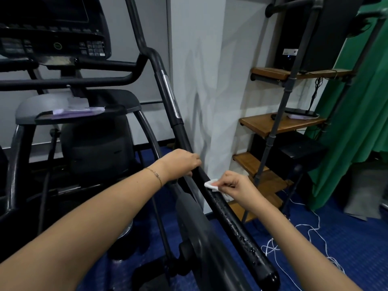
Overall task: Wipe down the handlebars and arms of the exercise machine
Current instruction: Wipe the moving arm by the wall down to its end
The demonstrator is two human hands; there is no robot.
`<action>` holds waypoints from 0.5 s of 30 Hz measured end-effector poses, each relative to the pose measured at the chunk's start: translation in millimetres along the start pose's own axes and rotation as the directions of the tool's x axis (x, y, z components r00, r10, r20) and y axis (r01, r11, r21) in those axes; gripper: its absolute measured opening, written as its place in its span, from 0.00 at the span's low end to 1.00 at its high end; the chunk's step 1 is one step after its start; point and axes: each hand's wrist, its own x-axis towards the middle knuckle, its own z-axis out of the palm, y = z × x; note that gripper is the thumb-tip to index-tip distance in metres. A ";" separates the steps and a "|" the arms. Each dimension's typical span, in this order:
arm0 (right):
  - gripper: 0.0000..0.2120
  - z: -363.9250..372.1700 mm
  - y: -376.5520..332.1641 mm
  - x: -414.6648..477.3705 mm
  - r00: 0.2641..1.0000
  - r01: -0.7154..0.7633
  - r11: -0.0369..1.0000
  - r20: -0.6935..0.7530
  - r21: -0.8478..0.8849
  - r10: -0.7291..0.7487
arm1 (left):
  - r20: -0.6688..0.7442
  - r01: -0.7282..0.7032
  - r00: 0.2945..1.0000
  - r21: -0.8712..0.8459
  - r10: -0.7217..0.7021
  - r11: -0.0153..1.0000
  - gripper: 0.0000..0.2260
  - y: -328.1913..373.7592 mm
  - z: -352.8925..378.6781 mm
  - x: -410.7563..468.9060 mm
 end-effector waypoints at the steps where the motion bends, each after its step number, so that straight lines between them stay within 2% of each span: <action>1: 0.06 0.6 -2.7 1.7 1.000 -0.006 1.000 0.002 -0.009 0.006 | -0.002 0.002 1.000 -0.006 -0.002 1.000 0.15 1.3 0.2 -1.2; 5: 0.06 4.2 -17.2 8.8 0.999 -0.041 0.996 -0.008 -0.084 0.040 | -0.006 0.032 0.999 -0.037 -0.033 0.999 0.15 5.6 -5.9 -6.7; 9: 0.05 -12.3 -18.3 -16.3 0.997 -0.064 0.997 0.047 -0.038 0.066 | -0.069 -0.035 0.997 -0.079 0.029 0.996 0.17 14.1 -6.2 -16.0; 10: 0.06 -16.5 -19.4 -19.5 0.997 -0.068 0.997 0.031 -0.027 0.069 | -0.099 -0.056 0.994 -0.081 0.048 0.995 0.17 17.1 -6.7 -18.5; 13: 0.07 -25.8 -26.4 -16.8 0.988 -0.078 0.997 -0.133 0.013 0.079 | -0.164 -0.094 0.983 -0.102 0.076 0.990 0.14 23.6 -5.4 -21.7; 15: 0.08 -25.0 -30.6 -18.0 0.986 -0.108 0.994 -0.128 0.009 0.108 | -0.179 -0.085 0.982 -0.129 0.061 0.988 0.13 25.8 -4.0 -23.1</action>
